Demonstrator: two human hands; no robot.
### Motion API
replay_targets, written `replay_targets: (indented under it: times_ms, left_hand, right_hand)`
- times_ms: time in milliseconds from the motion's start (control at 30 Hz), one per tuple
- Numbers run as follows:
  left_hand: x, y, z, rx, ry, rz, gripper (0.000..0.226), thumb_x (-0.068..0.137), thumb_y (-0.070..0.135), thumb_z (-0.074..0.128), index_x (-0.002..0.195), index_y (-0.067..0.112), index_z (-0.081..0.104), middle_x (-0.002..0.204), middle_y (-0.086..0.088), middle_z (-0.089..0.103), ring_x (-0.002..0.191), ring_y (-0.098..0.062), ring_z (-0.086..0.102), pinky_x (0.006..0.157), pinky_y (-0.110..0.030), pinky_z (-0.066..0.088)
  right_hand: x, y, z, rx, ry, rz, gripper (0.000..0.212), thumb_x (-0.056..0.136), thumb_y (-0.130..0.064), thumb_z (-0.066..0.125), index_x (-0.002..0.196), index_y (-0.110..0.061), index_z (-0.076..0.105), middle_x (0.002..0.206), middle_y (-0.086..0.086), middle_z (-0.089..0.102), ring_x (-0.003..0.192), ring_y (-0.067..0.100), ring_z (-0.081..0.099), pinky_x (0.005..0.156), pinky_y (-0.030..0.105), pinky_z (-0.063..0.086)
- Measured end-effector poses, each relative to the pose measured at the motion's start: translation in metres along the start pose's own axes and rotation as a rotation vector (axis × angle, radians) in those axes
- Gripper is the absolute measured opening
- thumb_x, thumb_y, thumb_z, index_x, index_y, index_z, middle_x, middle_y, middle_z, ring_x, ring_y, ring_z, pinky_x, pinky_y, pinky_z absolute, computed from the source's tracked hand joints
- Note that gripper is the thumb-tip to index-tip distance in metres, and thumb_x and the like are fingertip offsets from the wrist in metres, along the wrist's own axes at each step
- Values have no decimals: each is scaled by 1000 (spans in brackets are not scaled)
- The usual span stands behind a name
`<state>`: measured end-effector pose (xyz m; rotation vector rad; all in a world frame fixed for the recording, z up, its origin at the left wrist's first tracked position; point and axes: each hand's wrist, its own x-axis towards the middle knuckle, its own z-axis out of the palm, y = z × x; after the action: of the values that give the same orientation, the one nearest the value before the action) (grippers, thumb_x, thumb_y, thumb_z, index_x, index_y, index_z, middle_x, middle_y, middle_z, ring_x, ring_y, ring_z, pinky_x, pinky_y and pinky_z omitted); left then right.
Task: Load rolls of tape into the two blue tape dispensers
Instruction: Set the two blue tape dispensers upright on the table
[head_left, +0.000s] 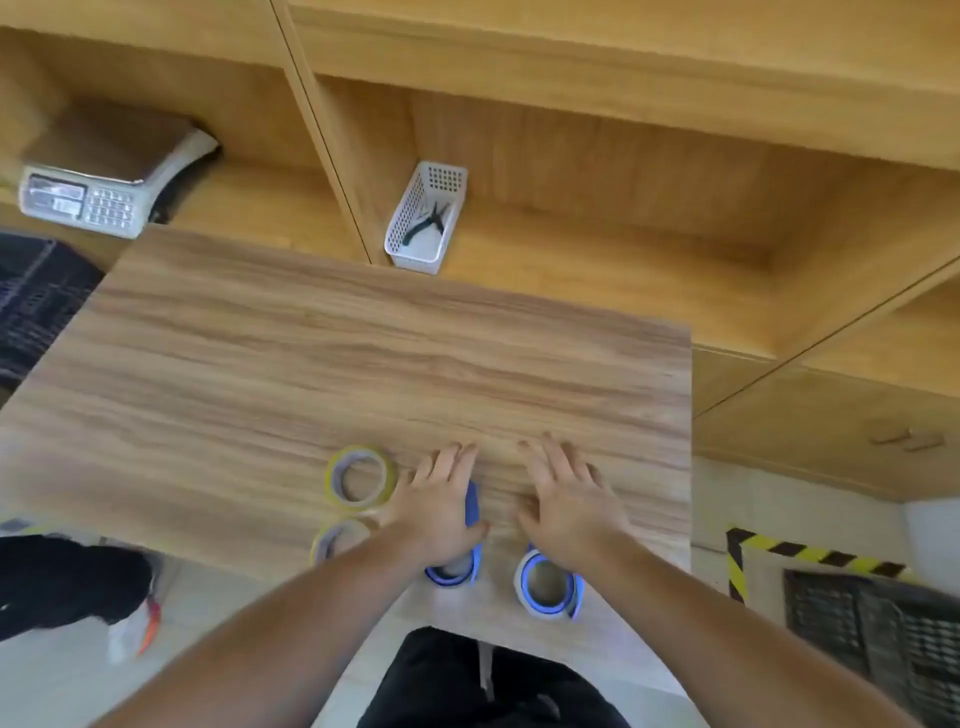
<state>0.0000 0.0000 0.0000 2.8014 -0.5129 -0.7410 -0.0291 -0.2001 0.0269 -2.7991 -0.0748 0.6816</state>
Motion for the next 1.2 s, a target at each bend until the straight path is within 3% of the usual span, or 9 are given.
replay_targets:
  times_ms: [100,267,367,533,667,900,1200]
  left_hand:
    - [-11,-8,23,-70,-96,-69,103,82,56,59,163,21,6,167,0,17,151,-25,25,118,-43,31]
    - [-28,-20,59,-115,-102,-154,103,77,53,68,159,16,18,156,0,33,143,-24,36,110,-40,41]
    - [-27,-26,74,-128,-136,-142,103,76,54,70,158,16,21,152,1,36,138,-22,41,106,-38,46]
    - [-22,-29,89,-79,-153,-118,91,78,52,75,151,18,33,143,1,43,129,-22,47,99,-36,49]
    - [-20,-32,95,-81,-136,-94,85,78,46,77,148,18,37,141,0,47,128,-22,48,98,-36,51]
    - [-20,-39,88,-59,-134,-29,87,81,38,75,154,19,31,151,0,41,137,-22,42,107,-37,46]
    - [-24,-42,83,-13,-131,18,89,86,38,71,159,21,24,159,3,35,146,-21,36,114,-38,39]
  right_hand:
    - [4,-9,23,-38,-50,-13,77,96,-53,39,160,-32,3,171,3,2,155,29,7,122,48,20]
    - [1,-28,61,-53,-66,-82,78,86,-52,37,158,-28,17,163,5,21,148,31,25,119,46,25]
    - [0,-38,78,-61,-94,-118,83,89,-56,49,158,-30,11,162,2,19,148,29,21,120,46,22]
    - [1,-48,99,-205,-145,-130,89,95,-58,47,160,-26,-6,163,10,16,150,35,13,122,50,16]
    - [1,-48,104,-206,-149,-102,89,96,-56,48,160,-24,-6,164,9,12,152,34,8,123,49,15]
    - [-2,-43,101,-166,-161,-76,86,96,-44,48,160,-26,-8,168,2,6,154,30,1,124,49,7]
    - [-1,-34,102,-105,-174,-39,86,95,-27,51,160,-32,-5,170,-6,8,156,25,-5,124,47,8]
